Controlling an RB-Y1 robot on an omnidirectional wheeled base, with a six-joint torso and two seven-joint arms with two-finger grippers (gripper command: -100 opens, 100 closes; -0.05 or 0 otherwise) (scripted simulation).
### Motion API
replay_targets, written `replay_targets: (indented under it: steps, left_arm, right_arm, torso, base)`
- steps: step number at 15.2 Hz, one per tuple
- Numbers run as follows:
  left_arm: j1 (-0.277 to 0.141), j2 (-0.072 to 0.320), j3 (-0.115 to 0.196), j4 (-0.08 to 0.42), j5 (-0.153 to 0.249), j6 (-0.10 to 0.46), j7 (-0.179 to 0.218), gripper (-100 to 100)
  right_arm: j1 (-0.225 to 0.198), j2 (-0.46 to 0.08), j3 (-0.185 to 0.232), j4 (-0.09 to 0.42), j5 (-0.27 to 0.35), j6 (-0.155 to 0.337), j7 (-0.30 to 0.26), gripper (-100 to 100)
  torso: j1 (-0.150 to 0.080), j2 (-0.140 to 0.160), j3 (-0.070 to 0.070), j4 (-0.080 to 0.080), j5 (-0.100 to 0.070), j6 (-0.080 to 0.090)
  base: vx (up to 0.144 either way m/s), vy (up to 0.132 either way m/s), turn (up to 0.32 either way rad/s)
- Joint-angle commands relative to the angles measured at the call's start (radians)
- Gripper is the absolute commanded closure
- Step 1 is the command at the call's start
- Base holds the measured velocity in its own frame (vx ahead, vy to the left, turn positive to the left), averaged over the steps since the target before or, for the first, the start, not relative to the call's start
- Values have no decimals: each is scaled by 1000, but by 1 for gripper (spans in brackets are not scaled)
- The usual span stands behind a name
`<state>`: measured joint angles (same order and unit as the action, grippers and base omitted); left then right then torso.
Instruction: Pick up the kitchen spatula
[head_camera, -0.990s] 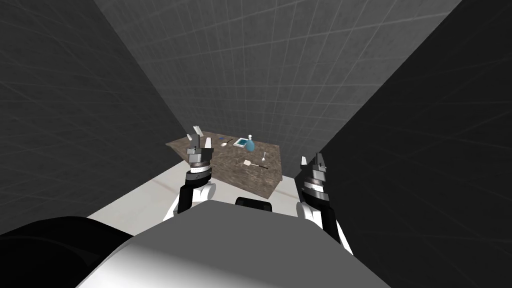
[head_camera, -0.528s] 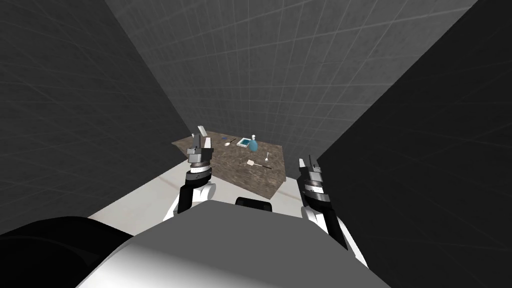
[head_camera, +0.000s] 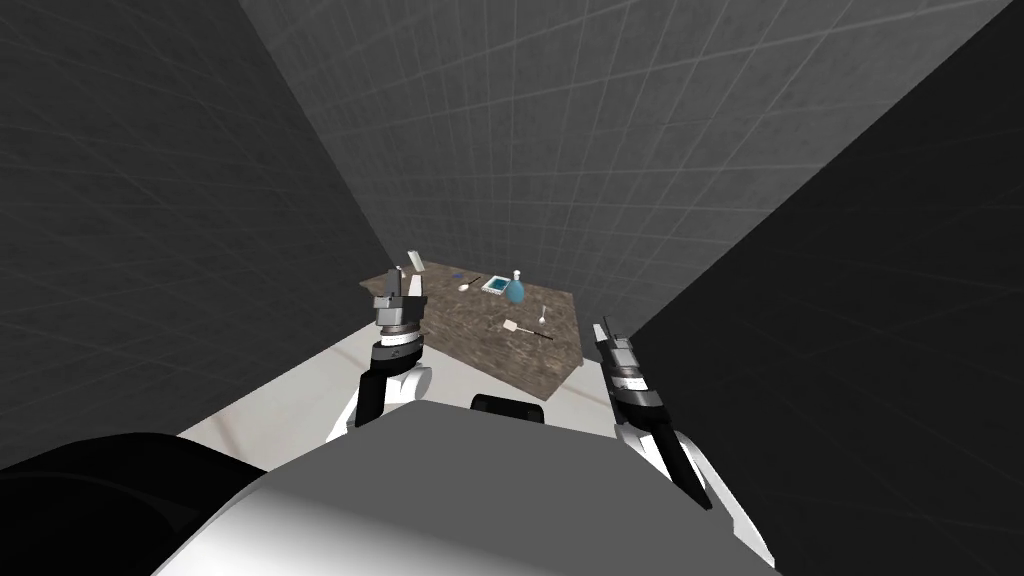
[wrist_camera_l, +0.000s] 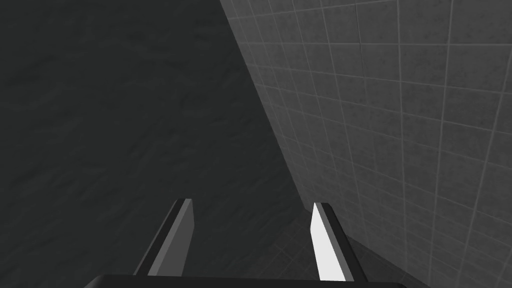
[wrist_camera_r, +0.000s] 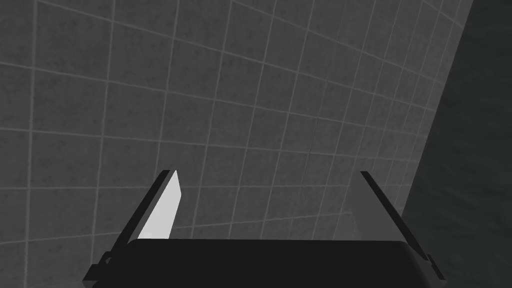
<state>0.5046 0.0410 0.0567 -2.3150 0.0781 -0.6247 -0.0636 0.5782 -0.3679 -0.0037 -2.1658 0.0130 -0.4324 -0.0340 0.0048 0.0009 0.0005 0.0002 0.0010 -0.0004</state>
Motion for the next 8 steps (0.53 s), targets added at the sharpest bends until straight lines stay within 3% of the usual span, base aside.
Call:
replay_targets:
  steps: [1,8]
  left_arm:
    - [0,0,0,0,0,0,0,0]
    - [0,0,0,0,0,0,0,0]
  right_arm:
    - [5,-50,-3,16,16,-2,-3,-100]
    - [24,-179,-5,60,69,-7,-9,-100]
  torso:
    - [0,0,0,0,0,0]
    - [1,0,0,0,0,0]
  base:
    - [-10,78,104]
    - [-4,72,76]
